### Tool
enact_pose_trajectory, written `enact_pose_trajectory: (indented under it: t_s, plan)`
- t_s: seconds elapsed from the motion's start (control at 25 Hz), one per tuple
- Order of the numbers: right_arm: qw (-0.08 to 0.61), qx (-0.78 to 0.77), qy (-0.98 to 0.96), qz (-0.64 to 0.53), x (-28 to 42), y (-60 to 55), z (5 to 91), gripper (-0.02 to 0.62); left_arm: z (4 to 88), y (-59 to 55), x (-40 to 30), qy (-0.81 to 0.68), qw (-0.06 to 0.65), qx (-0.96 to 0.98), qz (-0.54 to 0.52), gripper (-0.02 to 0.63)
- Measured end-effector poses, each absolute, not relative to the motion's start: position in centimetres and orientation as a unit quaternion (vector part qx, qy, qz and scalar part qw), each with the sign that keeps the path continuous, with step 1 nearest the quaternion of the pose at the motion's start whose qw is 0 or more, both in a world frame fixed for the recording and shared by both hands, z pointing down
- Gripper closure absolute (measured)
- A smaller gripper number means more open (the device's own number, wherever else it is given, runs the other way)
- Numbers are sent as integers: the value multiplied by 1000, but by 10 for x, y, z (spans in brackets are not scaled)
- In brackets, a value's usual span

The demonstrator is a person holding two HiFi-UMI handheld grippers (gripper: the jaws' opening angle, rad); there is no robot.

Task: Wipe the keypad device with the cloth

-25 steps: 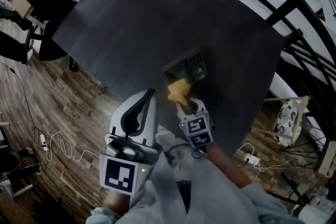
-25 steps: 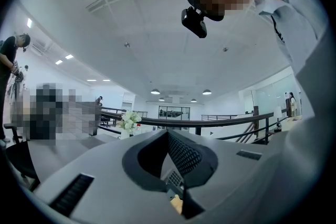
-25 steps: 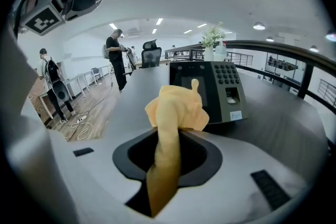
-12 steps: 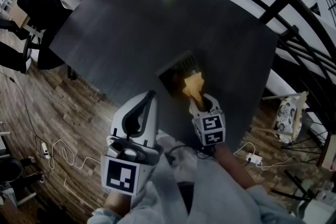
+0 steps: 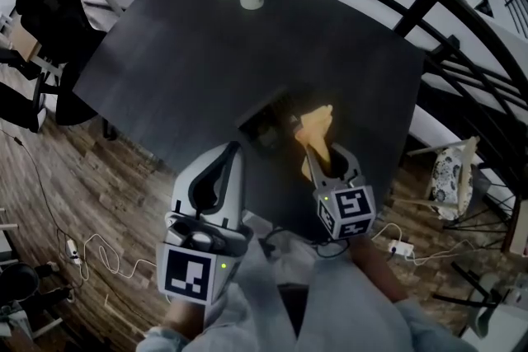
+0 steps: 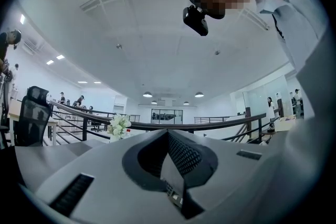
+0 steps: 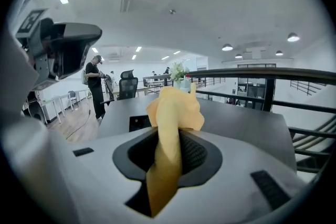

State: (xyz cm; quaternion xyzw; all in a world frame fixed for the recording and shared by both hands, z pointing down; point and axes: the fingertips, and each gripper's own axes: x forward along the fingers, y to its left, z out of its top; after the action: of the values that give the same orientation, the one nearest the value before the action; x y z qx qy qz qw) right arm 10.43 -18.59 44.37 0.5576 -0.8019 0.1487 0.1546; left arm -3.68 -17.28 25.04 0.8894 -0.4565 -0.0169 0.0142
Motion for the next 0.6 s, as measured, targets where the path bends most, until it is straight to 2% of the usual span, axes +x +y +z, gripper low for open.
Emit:
enact_pose_trajectory:
  t_s: [0.6]
  plan:
    - [66, 575, -814, 53, 108, -177, 327, 494, 236, -168, -25, -441, -6, 897, -32, 592]
